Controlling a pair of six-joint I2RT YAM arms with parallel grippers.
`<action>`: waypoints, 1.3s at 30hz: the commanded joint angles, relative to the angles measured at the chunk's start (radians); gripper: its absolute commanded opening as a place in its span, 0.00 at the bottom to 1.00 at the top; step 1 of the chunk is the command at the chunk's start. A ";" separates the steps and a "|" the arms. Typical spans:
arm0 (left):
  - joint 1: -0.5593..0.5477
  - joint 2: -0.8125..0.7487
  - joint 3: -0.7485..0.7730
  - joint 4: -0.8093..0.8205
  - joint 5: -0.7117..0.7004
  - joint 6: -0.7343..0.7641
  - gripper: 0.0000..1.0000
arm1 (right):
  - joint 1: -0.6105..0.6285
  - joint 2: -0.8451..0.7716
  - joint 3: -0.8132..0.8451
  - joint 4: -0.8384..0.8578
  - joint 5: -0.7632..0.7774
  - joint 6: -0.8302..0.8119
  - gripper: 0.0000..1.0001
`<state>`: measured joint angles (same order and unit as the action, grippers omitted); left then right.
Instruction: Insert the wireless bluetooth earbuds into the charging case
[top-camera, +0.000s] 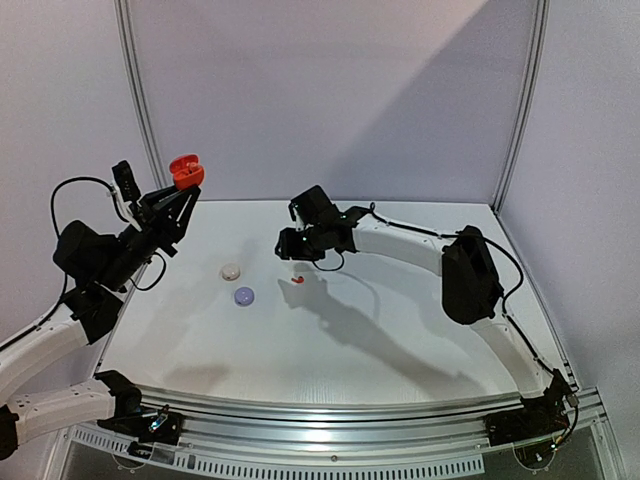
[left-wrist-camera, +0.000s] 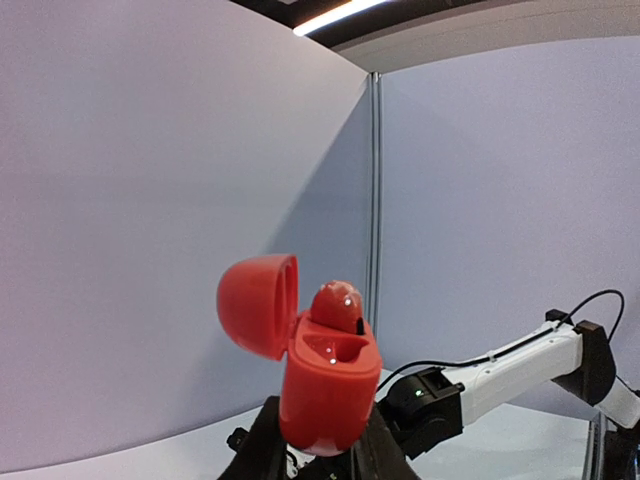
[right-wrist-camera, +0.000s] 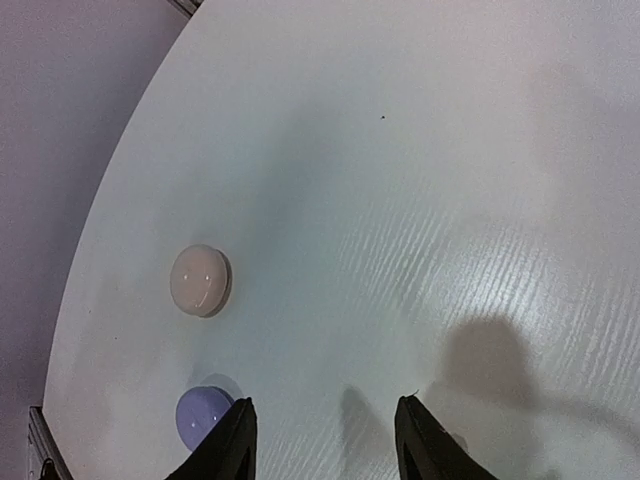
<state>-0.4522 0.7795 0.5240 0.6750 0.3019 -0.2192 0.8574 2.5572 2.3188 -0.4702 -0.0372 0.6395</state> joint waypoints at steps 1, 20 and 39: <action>0.019 0.006 -0.015 0.009 0.005 -0.015 0.00 | -0.029 0.117 0.128 0.033 -0.070 0.042 0.47; 0.026 0.009 -0.015 0.011 0.014 -0.006 0.00 | -0.038 0.206 0.134 -0.104 -0.130 0.054 0.39; 0.026 0.020 -0.013 0.008 0.039 -0.012 0.00 | -0.002 0.171 0.113 -0.254 -0.258 -0.111 0.35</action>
<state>-0.4400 0.7982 0.5236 0.6754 0.3294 -0.2325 0.8307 2.7331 2.4550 -0.5865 -0.2481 0.5804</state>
